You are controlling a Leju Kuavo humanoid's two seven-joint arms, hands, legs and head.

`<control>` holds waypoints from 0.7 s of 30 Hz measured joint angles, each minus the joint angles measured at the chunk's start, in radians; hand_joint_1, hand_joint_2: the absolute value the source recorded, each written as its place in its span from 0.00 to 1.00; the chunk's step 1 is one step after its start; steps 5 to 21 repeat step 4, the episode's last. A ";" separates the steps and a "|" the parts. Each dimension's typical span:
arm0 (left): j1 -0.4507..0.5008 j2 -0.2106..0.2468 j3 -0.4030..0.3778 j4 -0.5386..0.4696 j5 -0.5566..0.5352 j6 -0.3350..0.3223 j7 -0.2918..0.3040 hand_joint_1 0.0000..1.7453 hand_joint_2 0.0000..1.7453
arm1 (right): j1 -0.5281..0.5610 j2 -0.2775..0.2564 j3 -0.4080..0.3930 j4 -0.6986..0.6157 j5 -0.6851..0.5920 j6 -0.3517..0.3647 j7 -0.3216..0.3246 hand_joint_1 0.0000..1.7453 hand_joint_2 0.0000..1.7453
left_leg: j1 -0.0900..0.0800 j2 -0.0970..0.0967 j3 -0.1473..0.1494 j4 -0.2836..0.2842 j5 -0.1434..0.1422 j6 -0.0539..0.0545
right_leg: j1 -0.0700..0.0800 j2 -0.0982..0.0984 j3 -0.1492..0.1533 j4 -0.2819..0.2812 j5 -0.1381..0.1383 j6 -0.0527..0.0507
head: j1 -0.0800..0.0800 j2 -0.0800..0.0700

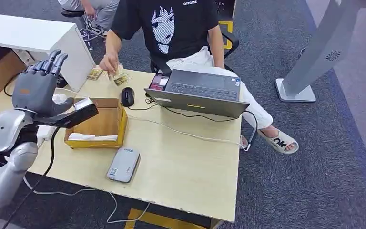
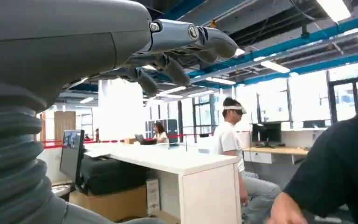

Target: Pass the card to the sensor for recognition and then transmit it.

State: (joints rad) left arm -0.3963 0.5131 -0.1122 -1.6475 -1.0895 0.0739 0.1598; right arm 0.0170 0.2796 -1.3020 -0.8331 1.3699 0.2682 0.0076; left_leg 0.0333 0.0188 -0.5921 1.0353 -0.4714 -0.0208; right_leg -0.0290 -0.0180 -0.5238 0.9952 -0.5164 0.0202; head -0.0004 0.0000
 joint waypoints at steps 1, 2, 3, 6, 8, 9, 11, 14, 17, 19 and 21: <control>0.018 0.001 0.005 -0.015 0.002 0.014 -0.005 0.00 1.00 | 0.000 0.000 0.000 0.000 -0.002 0.000 0.000 0.00 1.00 | 0.000 0.000 0.000 0.000 0.000 0.000 | 0.000 0.000 0.000 0.000 0.000 0.000 | 0.000 0.000; 0.033 0.001 0.010 -0.029 0.004 0.021 -0.008 0.00 1.00 | 0.000 0.000 0.000 0.000 -0.003 0.000 0.000 0.00 1.00 | 0.000 0.000 0.000 0.000 0.000 0.000 | 0.000 0.000 0.000 0.000 0.000 0.000 | 0.000 0.000; 0.045 0.001 0.014 -0.040 0.004 0.024 -0.008 0.00 1.00 | 0.000 0.000 0.000 0.000 -0.003 0.000 0.000 0.00 1.00 | 0.000 -0.001 0.000 0.000 0.000 0.000 | 0.000 -0.001 0.000 0.000 0.000 0.000 | 0.000 0.000; 0.054 0.002 0.019 -0.050 0.004 0.024 -0.008 0.00 1.00 | 0.000 0.000 0.000 0.000 -0.003 0.000 0.000 0.00 1.00 | 0.000 -0.001 0.000 0.000 0.000 0.000 | 0.000 -0.001 0.000 0.000 0.000 0.000 | 0.000 0.000; 0.054 0.002 0.019 -0.050 0.004 0.024 -0.008 0.00 1.00 | 0.000 0.000 0.000 0.000 -0.003 0.000 0.000 0.00 1.00 | 0.000 -0.001 0.000 0.000 0.000 0.000 | 0.000 -0.001 0.000 0.000 0.000 0.000 | 0.000 0.000; 0.054 0.002 0.019 -0.050 0.004 0.024 -0.008 0.00 1.00 | 0.000 0.000 0.000 0.000 -0.003 0.000 0.000 0.00 1.00 | 0.000 -0.001 0.000 0.000 0.000 0.000 | 0.000 -0.001 0.000 0.000 0.000 0.000 | 0.000 0.000; 0.054 0.002 0.019 -0.050 0.004 0.024 -0.008 0.00 1.00 | 0.000 0.000 0.000 0.000 -0.003 0.000 0.000 0.00 1.00 | 0.000 -0.001 0.000 0.000 0.000 0.000 | 0.000 -0.001 0.000 0.000 0.000 0.000 | 0.000 0.000; 0.054 0.002 0.019 -0.050 0.004 0.024 -0.008 0.00 1.00 | 0.000 0.000 0.000 0.000 -0.003 0.000 0.000 0.00 1.00 | 0.000 -0.001 0.000 0.000 0.000 0.000 | 0.000 -0.001 0.000 0.000 0.000 0.000 | 0.000 0.000; 0.054 0.002 0.019 -0.050 0.004 0.024 -0.008 0.00 1.00 | 0.000 0.000 0.000 0.000 -0.003 0.000 0.000 0.00 1.00 | 0.000 -0.001 0.000 0.000 0.000 0.000 | 0.000 -0.001 0.000 0.000 0.000 0.000 | 0.000 0.000; 0.054 0.002 0.019 -0.050 0.004 0.024 -0.008 0.00 1.00 | 0.000 0.000 0.000 0.000 -0.003 0.000 0.000 0.00 1.00 | 0.000 -0.001 0.000 0.000 0.000 0.000 | 0.000 -0.001 0.000 0.000 0.000 0.000 | 0.000 0.000; 0.054 0.002 0.019 -0.050 0.004 0.024 -0.008 0.00 1.00 | 0.000 0.000 0.000 0.000 -0.003 0.000 0.000 0.00 1.00 | 0.000 -0.001 0.000 0.000 0.000 0.000 | 0.000 -0.001 0.000 0.000 0.000 0.000 | 0.000 0.000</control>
